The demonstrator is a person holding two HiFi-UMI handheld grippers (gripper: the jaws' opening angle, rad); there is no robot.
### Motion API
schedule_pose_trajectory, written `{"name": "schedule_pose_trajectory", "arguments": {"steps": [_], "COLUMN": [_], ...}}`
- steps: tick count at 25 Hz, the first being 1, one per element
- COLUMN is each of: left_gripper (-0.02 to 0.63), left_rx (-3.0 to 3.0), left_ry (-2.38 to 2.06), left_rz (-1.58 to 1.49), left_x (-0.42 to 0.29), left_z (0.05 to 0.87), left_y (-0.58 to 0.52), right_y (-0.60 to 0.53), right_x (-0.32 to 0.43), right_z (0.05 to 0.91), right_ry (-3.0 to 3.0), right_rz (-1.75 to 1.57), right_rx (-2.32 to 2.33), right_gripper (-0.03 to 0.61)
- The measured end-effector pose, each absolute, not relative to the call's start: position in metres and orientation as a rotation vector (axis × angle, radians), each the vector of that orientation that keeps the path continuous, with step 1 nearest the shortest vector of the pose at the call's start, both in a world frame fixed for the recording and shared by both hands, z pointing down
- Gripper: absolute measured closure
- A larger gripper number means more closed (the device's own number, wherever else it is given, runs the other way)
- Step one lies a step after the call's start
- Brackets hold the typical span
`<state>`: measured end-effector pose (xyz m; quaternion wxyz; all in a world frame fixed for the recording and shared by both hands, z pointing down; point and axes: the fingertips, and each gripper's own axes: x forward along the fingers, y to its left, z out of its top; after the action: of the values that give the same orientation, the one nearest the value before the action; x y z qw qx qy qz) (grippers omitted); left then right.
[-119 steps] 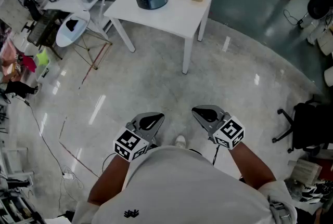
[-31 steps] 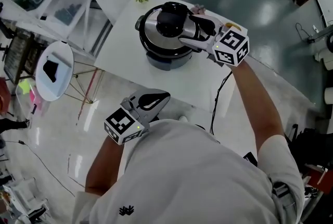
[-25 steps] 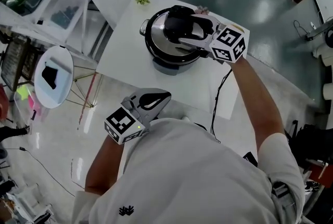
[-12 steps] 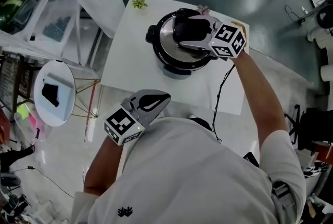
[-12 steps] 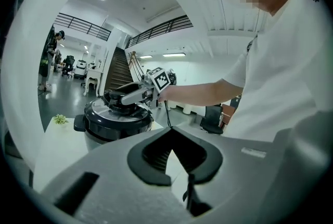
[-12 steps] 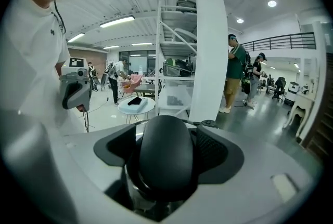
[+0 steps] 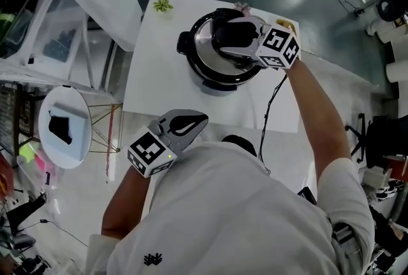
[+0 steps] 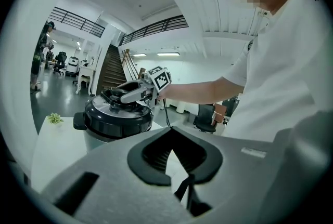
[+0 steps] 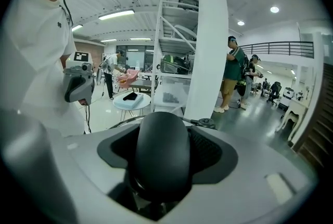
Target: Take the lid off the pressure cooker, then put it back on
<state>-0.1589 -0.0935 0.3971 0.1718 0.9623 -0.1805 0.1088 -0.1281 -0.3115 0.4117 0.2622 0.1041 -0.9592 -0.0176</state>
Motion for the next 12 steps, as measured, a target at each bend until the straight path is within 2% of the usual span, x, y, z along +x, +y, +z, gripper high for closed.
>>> {"name": "schedule_pose_trajectory", "arguments": {"steps": [12], "left_gripper": [0.607], "left_rx": [2.724], "left_ry": [-0.501], "left_rz": [0.320], "left_x": [-0.150], "left_z": [0.402], "left_y": [-0.099], "right_y": [-0.308], "right_x": [-0.122], "right_z": [0.410], "right_ry": [-2.601], "right_rz": [-0.067], "right_rx": [0.276], "right_gripper": [0.268]}}
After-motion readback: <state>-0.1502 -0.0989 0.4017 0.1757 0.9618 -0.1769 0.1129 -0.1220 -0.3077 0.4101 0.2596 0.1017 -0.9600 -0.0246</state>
